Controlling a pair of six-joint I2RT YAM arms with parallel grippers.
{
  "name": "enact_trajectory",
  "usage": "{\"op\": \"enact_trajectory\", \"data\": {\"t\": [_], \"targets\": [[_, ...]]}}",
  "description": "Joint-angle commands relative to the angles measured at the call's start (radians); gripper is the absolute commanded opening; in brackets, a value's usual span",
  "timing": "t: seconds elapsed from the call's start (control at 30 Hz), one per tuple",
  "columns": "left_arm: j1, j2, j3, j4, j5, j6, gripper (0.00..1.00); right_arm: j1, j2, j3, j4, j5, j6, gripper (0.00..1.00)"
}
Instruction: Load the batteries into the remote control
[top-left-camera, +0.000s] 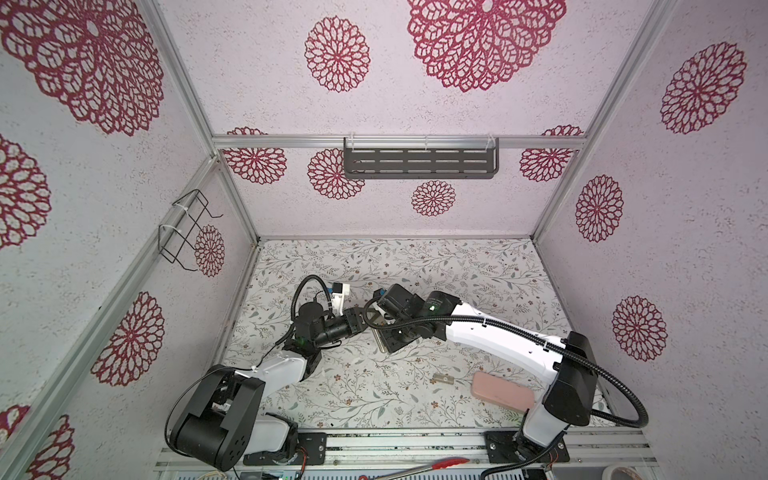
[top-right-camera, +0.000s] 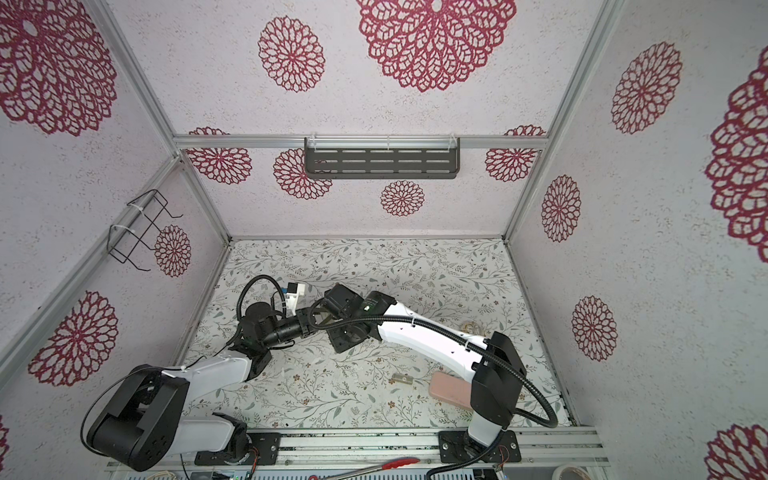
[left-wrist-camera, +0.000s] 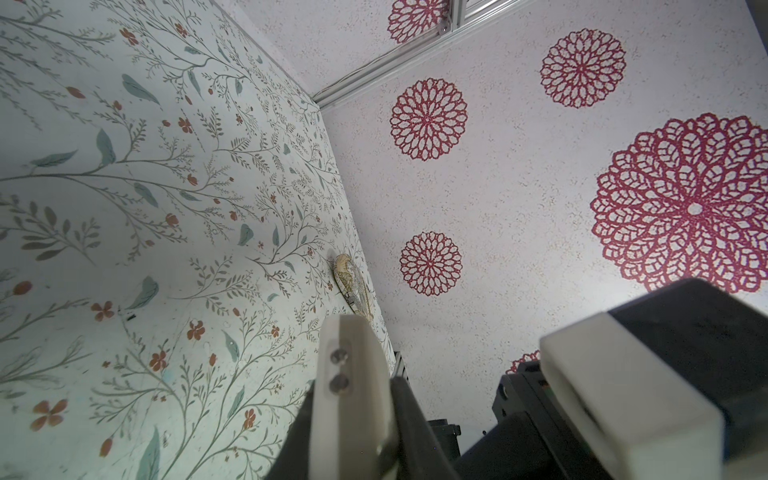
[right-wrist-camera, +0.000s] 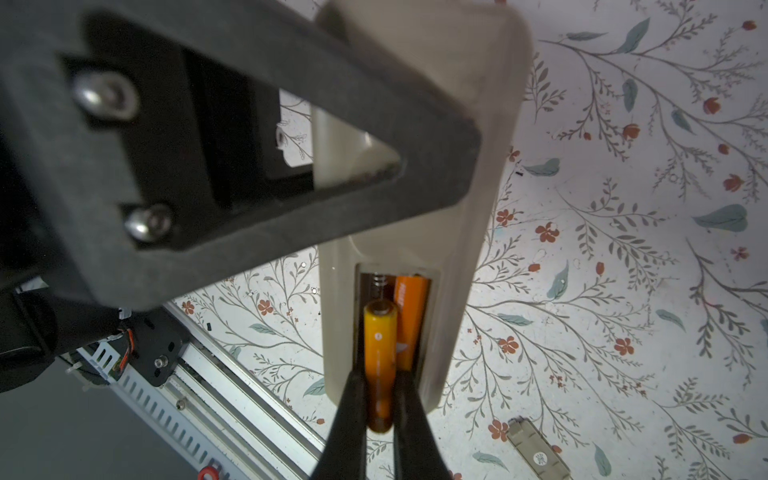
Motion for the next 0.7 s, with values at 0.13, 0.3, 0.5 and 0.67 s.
{"op": "enact_trajectory", "data": {"t": [0.13, 0.3, 0.5, 0.67], "targets": [[-0.006, 0.015, -0.008, 0.107, 0.011, -0.029, 0.00, -0.017, -0.003, -0.002, -0.032, 0.011, -0.005, 0.00], [-0.009, 0.012, -0.008, 0.115, 0.009, -0.036, 0.00, -0.021, 0.003, 0.001, -0.039, 0.020, -0.009, 0.00], [-0.011, 0.011, -0.010, 0.118, 0.006, -0.036, 0.00, -0.023, 0.010, 0.015, -0.043, 0.025, -0.010, 0.00], [-0.013, 0.011, -0.014, 0.121, 0.006, -0.036, 0.00, -0.022, 0.019, 0.024, -0.045, 0.026, -0.011, 0.04]]}}
